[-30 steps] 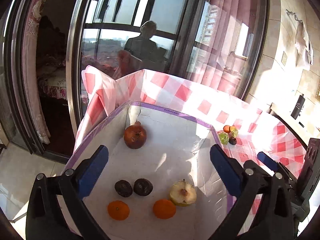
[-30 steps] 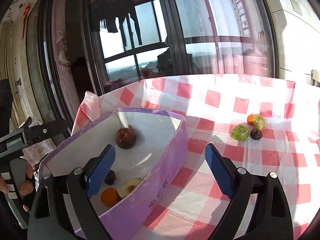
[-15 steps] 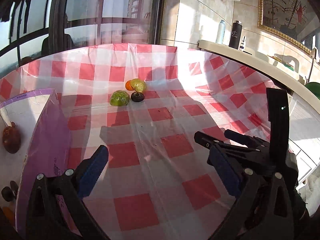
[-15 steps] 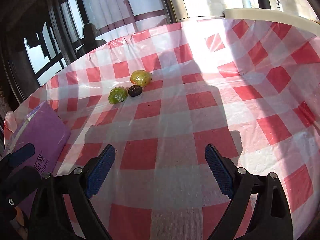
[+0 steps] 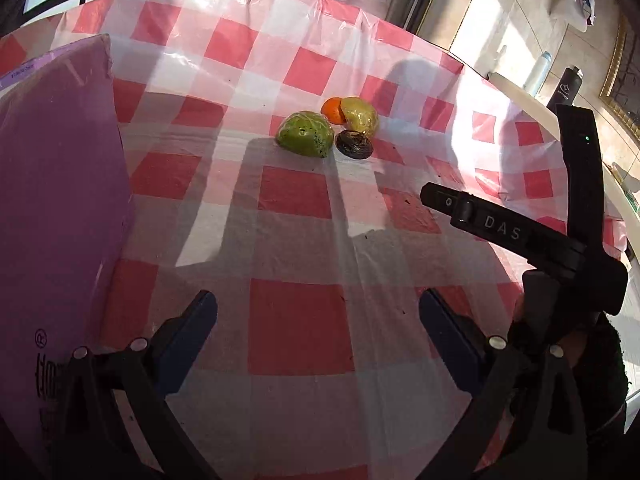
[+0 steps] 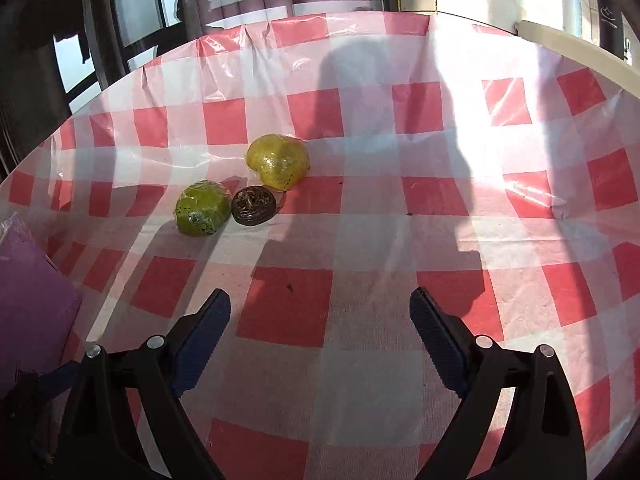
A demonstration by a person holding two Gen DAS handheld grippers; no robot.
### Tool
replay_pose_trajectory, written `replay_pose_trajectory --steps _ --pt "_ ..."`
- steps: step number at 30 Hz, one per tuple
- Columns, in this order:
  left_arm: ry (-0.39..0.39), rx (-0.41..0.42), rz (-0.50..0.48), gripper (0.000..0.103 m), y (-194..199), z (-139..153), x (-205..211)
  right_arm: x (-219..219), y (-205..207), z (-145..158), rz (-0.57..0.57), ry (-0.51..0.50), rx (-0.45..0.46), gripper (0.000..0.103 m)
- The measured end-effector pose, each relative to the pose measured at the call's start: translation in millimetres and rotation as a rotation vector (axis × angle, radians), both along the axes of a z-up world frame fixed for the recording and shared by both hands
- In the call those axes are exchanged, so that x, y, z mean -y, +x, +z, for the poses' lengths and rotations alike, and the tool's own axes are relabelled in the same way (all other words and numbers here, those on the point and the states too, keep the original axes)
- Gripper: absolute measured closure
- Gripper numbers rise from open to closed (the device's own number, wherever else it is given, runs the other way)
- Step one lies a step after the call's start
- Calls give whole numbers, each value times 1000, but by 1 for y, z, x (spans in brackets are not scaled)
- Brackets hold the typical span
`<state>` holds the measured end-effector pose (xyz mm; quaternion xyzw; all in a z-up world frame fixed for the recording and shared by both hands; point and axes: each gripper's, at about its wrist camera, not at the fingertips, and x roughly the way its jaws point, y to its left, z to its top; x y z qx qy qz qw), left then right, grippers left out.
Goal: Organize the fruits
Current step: 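Move both open tools back toward the remaining fruits on the cloth, then grasp the dark round fruit with the right tool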
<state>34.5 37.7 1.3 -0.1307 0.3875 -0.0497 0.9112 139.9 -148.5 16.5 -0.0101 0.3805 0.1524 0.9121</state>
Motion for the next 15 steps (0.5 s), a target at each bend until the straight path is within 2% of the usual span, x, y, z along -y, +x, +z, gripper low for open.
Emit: replay_pose_trajectory --steps 2,6,10,15 --pt "-5 -6 33 2 0 0 -2 -18 19 -2 41 -25 -14 19" --pt "-29 0 54 2 -1 0 -6 -49 55 -7 83 -102 -45 35" --pt "-26 -3 56 2 1 1 -5 -70 78 -11 107 -129 -74 40" --pt "-43 4 58 2 1 1 -7 -80 82 -9 129 -125 -67 63"
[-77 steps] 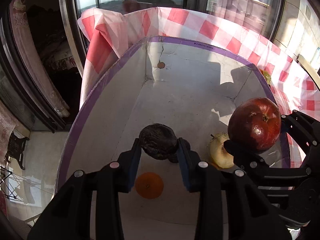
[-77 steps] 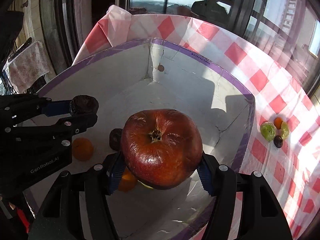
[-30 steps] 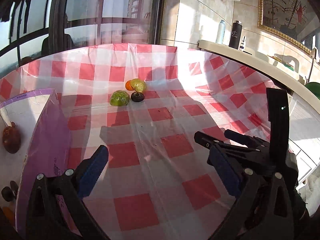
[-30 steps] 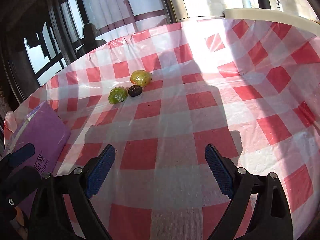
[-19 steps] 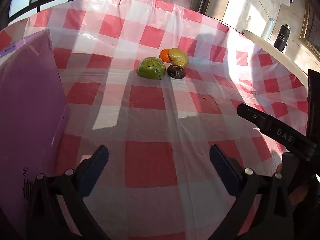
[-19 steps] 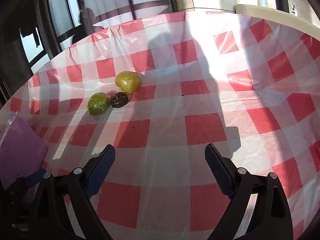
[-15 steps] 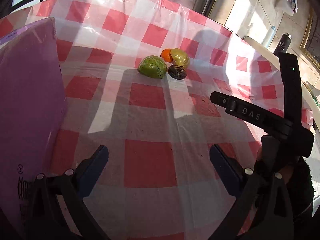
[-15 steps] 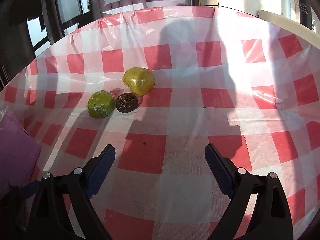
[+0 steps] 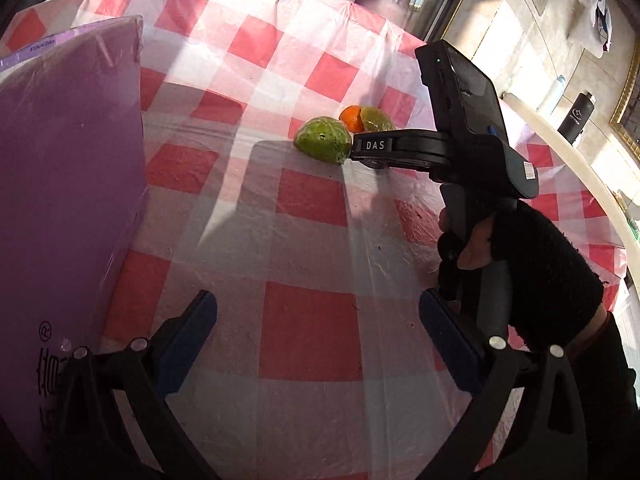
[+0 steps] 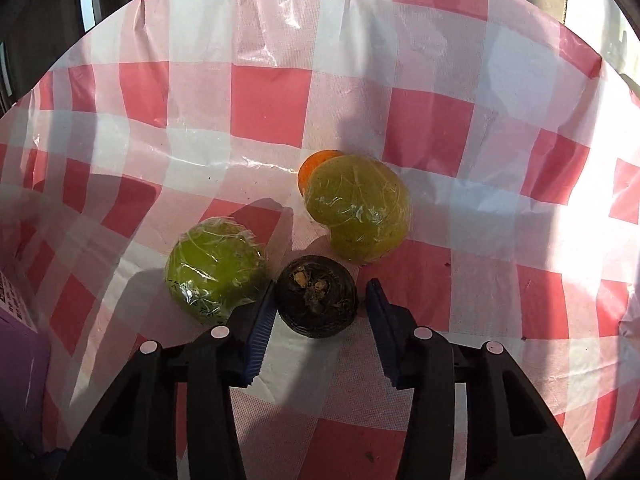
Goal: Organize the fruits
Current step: 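Grasp the dark round fruit with the right tool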
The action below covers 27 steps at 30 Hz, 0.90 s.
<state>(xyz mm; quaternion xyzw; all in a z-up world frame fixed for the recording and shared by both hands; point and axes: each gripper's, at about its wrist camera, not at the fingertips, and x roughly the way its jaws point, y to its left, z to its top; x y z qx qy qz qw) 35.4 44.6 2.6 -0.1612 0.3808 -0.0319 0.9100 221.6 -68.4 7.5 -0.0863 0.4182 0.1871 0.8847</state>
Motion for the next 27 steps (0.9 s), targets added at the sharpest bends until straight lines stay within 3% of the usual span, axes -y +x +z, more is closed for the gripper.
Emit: replay_pose_trajectory --steps 4,11,16,19,22,27 --pt "-6 5 0 2 0 1 1 28 -27 4 -34 87 7 63" --pt "-6 13 -6 2 -1 3 4 130 -95 14 -237 293 88 63" --pt "27 -14 -41 2 1 2 12 191 -103 8 -382 534 96 63" --pt "55 -44 2 2 5 1 16 189 -94 8 -361 539 91 63" --pt "35 -29 24 2 22 4 20 187 -93 8 -348 548 89 63" --pt "155 -19 53 2 96 16 40 187 -92 6 -350 559 92 63"
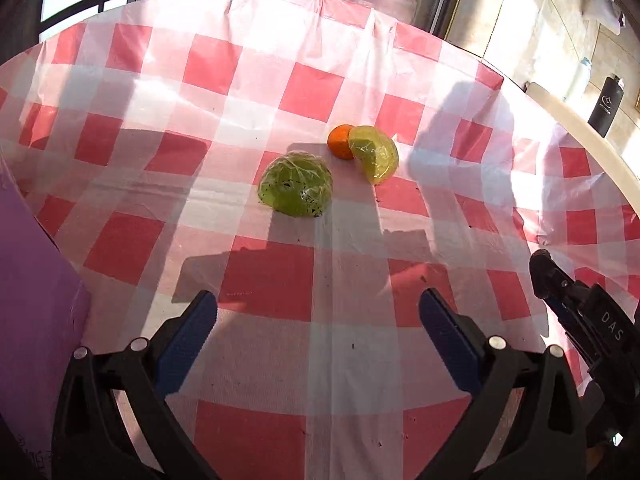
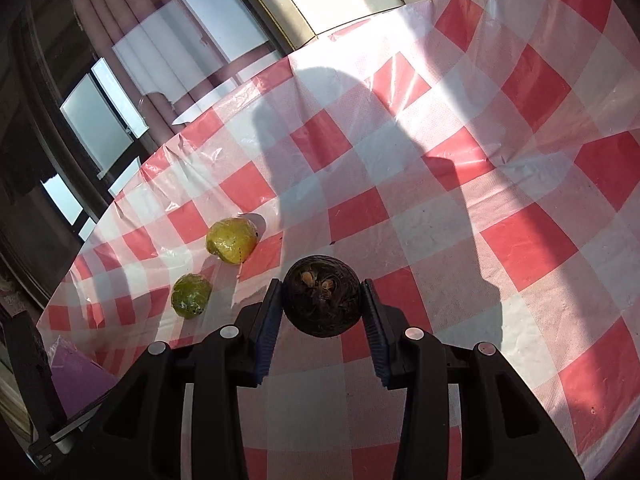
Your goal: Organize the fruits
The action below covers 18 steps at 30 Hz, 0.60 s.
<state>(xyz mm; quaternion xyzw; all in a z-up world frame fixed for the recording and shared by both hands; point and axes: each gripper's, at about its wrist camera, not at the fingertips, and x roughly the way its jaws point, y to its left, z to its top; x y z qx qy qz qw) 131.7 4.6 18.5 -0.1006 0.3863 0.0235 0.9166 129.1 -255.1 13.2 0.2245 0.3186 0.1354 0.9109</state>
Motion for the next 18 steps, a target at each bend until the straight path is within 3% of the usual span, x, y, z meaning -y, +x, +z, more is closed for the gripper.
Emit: replay_pose_trajectory --steps 5,9,14,16,18 --pt "38 3 -43 2 80 18 28 0 2 -2 13 5 -4 63" --pt "27 -63 -52 6 127 12 38 -2 2 -3 18 4 -8 63" --pt "-2 -139 -73 29 159 -6 46 -2 2 -4 18 2 -14 63" --pt "41 -127 -79 48 161 -8 52 -3 3 -5 18 2 -18 63" --pt "-8 -96 -109 67 158 -9 50 -3 3 -5 20 2 -18 63"
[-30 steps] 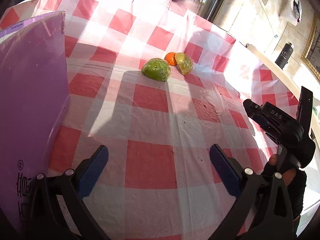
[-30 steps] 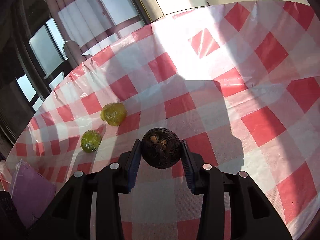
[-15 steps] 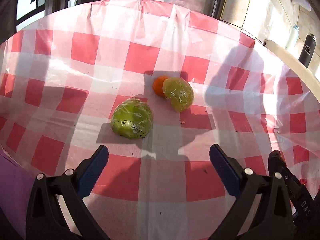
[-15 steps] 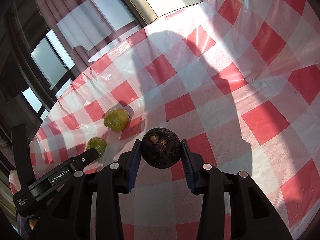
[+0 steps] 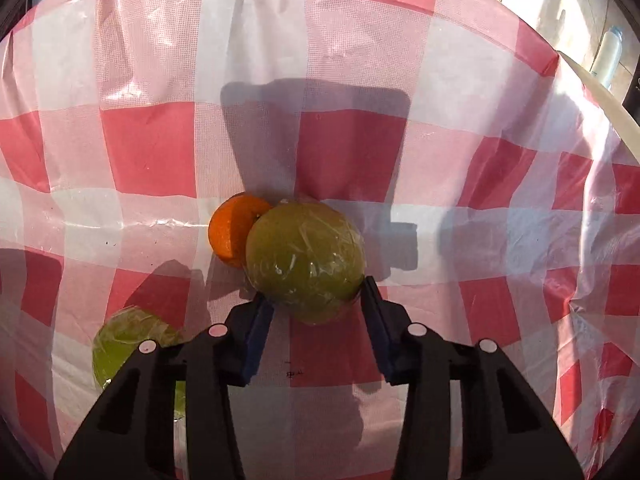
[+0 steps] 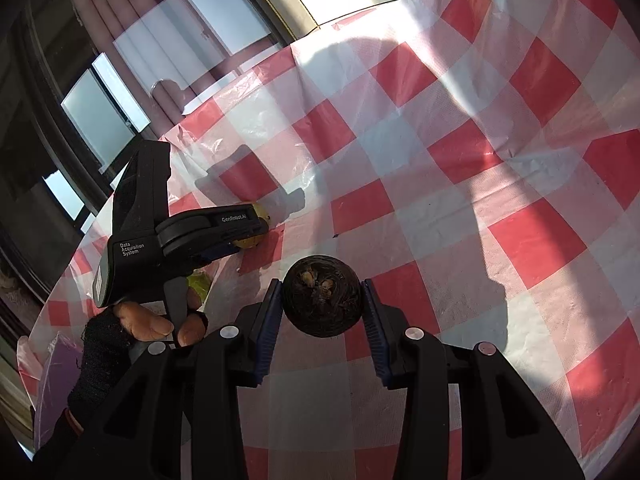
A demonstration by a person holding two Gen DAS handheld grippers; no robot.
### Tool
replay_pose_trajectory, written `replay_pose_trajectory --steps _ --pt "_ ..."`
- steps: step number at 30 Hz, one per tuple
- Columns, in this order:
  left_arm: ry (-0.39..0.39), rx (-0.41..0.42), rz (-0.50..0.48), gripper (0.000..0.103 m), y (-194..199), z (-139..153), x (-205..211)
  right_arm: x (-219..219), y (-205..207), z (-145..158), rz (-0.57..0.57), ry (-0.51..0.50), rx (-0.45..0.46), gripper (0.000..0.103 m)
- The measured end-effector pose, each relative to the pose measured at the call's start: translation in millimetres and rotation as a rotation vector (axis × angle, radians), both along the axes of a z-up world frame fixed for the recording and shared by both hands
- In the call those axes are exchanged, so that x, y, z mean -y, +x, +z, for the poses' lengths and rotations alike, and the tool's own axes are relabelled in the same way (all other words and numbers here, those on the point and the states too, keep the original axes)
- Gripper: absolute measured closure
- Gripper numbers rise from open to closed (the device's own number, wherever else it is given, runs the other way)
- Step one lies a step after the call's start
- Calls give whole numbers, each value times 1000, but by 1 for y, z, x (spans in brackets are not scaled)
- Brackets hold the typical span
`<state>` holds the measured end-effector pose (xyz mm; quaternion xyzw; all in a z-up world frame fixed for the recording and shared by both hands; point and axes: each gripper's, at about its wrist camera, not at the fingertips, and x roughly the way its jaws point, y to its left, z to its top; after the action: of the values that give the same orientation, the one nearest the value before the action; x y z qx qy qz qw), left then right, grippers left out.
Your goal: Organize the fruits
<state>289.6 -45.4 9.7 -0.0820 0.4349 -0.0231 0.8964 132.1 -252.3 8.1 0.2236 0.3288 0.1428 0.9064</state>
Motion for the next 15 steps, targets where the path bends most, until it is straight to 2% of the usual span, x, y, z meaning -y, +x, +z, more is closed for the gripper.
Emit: replay_pose_trajectory --steps 4,8,10,12,14,15 --pt "-52 65 -7 71 -28 3 -6 0 1 0 1 0 -2 63" --pt "-77 169 -27 80 -87 17 -12 0 0 0 3 1 -1 63" --pt "-67 217 -44 99 -118 23 -14 0 0 0 4 -2 -5 63" --pt "-78 222 -77 102 -141 25 -15 -1 1 0 5 -5 -8 63" --pt "-92 174 -117 102 -148 20 -17 -2 1 0 6 -9 -9 63" --pt "-90 156 -119 97 -147 17 -19 -2 1 0 6 -9 -9 63"
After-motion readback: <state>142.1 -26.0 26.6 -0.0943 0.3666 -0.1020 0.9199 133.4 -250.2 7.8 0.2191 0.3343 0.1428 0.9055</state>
